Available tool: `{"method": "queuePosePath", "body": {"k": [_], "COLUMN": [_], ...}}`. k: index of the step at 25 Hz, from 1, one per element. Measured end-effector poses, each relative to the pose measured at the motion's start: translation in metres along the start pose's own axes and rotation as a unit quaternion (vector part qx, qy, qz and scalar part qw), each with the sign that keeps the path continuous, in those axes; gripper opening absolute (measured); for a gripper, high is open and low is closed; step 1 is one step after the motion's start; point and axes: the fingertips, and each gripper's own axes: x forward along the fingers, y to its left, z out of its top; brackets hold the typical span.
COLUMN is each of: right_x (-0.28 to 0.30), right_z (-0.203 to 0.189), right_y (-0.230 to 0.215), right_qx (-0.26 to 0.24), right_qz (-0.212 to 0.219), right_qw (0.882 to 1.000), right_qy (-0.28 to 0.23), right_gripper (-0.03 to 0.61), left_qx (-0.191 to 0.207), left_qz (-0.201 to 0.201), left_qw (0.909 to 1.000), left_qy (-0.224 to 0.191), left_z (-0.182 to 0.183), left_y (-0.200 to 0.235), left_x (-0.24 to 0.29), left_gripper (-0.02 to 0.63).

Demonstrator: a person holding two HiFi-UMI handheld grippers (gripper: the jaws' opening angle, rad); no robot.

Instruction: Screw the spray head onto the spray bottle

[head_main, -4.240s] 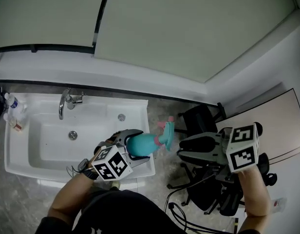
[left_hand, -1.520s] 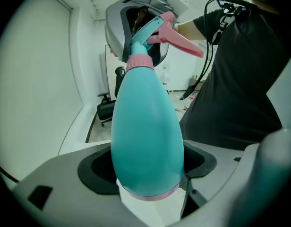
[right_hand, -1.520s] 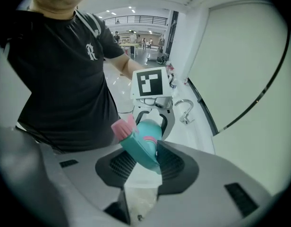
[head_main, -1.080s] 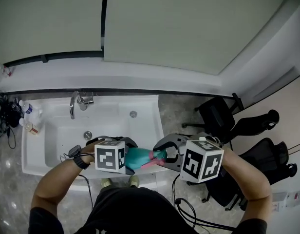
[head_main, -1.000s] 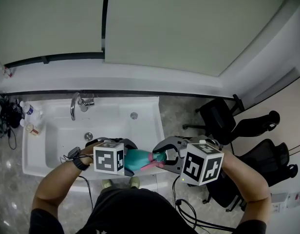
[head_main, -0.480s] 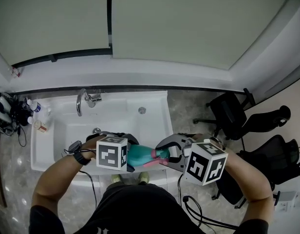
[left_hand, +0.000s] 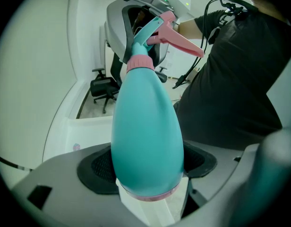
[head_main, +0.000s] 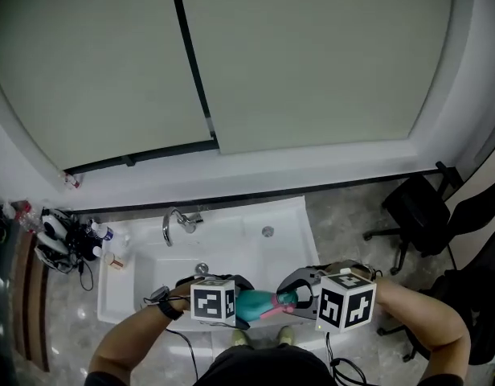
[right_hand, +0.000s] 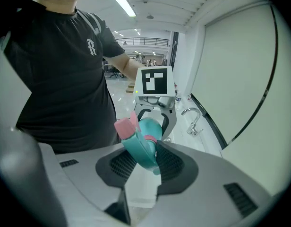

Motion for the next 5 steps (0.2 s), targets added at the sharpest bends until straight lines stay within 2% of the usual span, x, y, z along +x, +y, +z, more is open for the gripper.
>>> {"method": "queuePosePath", "body": {"k": [5], "right_x": [-0.006], "right_z": [-0.028], "right_y": [0.008], "right_qx": [-0.015], "right_qz": [0.01], "right_qw": [1.0], "right_qy": [-0.013], "right_gripper": [0.121], "left_qx": [-0.019], "left_qz": [0.005], "left_qw": [0.9998], "left_qy": [0.009], "left_z": [0.015], "left_y": [0.005], "left_x": [0.023], "left_gripper": [0.385]}}
